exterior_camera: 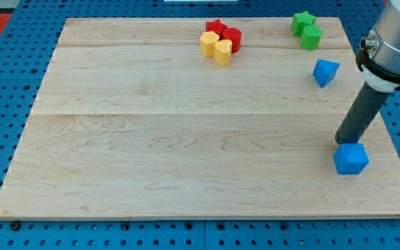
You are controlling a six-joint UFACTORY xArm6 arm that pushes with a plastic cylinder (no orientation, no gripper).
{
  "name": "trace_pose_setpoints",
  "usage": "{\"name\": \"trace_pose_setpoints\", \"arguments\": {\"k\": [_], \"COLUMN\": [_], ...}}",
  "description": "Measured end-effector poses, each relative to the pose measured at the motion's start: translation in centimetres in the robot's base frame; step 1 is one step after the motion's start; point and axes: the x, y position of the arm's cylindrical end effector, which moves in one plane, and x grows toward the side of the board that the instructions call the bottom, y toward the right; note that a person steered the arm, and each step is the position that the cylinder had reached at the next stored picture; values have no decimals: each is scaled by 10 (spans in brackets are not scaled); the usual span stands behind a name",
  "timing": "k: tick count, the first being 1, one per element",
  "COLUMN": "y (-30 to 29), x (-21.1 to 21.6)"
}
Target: Slide the blue triangle left of blue cube
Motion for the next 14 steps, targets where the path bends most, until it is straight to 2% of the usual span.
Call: {"name": "trace_pose_setpoints", "arguments": {"k": [2,4,5,6,7,9,10,11,12,14], "y": [0,0,18,65,84,84,76,31,12,4], "x": [28,28,-5,-63,-116,-179,-177,-171,-171,-169]}}
